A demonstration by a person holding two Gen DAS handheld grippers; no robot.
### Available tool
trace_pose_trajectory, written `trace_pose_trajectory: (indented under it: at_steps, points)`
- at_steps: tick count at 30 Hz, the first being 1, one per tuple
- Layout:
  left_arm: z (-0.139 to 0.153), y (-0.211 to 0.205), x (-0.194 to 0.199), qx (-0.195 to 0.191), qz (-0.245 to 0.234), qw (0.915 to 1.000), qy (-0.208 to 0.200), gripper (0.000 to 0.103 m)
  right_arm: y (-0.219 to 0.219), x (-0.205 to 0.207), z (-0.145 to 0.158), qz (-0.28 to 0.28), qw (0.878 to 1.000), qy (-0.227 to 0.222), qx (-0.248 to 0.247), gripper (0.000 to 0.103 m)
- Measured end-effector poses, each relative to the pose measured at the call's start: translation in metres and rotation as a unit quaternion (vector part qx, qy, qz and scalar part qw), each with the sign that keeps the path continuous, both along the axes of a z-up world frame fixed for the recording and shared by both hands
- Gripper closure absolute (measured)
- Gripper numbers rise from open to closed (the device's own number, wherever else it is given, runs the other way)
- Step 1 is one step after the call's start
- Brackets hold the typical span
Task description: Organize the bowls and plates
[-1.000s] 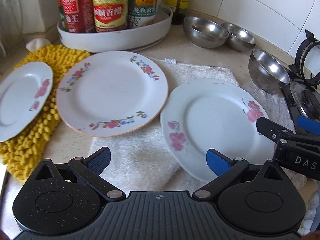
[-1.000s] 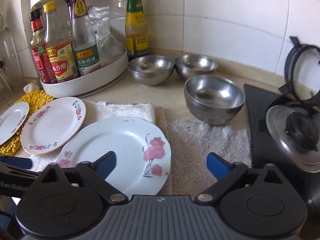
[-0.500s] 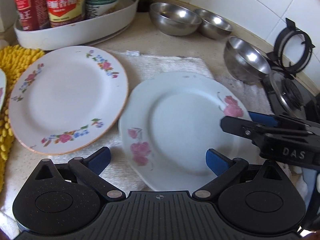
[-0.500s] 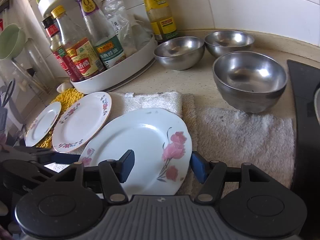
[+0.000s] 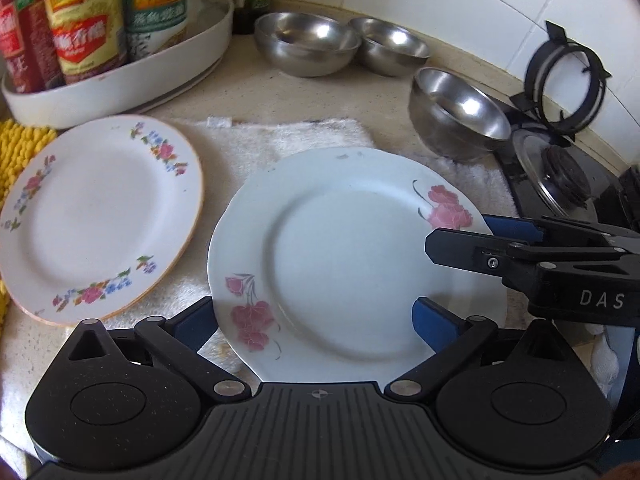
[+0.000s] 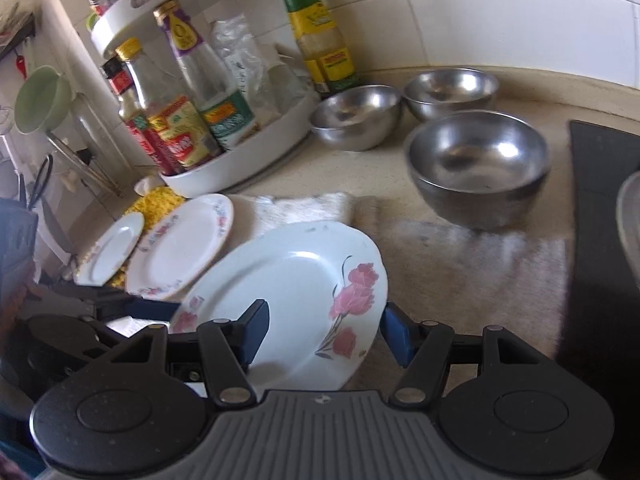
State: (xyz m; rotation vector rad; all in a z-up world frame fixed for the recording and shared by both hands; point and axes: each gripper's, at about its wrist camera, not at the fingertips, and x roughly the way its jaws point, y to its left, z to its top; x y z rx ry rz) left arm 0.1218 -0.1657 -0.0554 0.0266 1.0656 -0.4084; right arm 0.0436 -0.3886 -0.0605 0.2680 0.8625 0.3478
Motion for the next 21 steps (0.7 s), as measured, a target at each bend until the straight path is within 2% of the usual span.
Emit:
trace_pose_trajectory:
  at_steps: [3,9,13,21]
  points:
    - [-0.002,-0.011,0.002,-0.001,-0.028,0.9996,-0.001,0.001,-0.009,-0.002,-0.007,-0.016,1.000,0.014,-0.002,0.035]
    - [-0.001,-0.011,0.014,-0.003,-0.049,0.9988,-0.001,0.002,-0.013,-0.010,0.007,-0.058,0.998,-0.014,-0.024,0.035]
    - [0.012,-0.007,0.019,-0.005,-0.068,0.9973,-0.029,0.002,-0.007,-0.007,0.016,-0.073,0.996,-0.023,-0.041,0.035]
    - [0.020,0.006,0.022,-0.008,-0.060,0.9972,-0.044,0.001,0.022,0.011,0.033,-0.055,0.994,-0.057,-0.078,0.028]
